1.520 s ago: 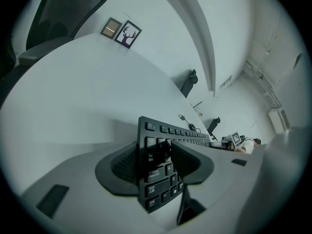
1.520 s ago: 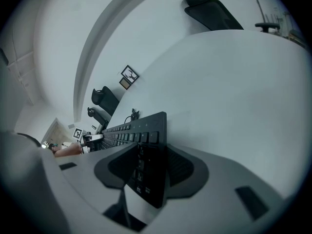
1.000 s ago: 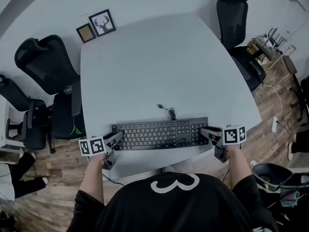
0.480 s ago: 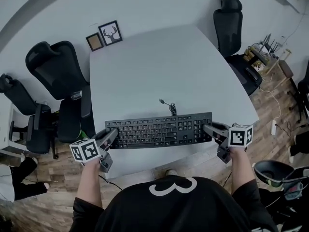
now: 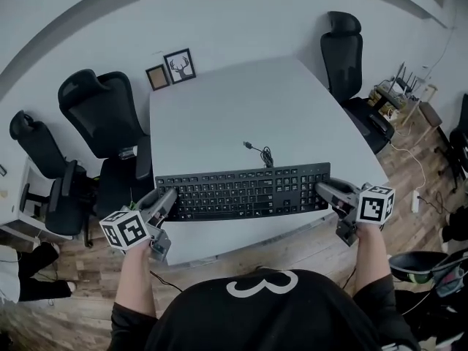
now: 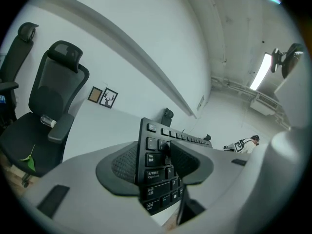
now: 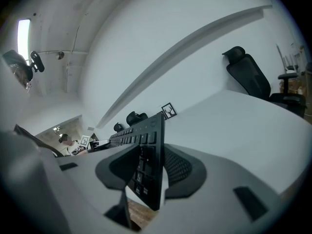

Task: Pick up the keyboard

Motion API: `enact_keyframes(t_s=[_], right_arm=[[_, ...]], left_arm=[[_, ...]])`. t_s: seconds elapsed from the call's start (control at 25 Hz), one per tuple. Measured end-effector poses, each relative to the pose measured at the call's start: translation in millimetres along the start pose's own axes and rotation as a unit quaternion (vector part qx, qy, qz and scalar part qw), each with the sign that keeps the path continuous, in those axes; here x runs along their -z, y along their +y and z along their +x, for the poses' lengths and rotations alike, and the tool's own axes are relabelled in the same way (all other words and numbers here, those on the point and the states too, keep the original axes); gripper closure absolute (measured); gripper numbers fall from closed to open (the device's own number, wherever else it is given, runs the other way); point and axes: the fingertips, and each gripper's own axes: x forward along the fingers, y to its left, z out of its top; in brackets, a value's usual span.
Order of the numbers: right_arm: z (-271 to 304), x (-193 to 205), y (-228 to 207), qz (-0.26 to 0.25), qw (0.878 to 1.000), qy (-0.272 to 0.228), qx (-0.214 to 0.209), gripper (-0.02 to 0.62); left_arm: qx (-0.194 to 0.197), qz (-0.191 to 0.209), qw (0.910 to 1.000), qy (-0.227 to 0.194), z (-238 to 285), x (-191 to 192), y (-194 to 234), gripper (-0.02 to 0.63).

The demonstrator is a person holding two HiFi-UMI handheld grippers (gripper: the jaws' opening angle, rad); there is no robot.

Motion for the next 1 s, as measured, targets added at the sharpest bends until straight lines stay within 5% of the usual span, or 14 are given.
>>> enact_keyframes(t_s=[1.0], right_arm=[[-10.9, -7.5, 12.3, -0.001, 0.999, -0.034, 0.005, 0.443]], left_arm=[[0.011, 0.000, 0.9999, -0.005, -7.3, -14.5, -10.9, 0.408]])
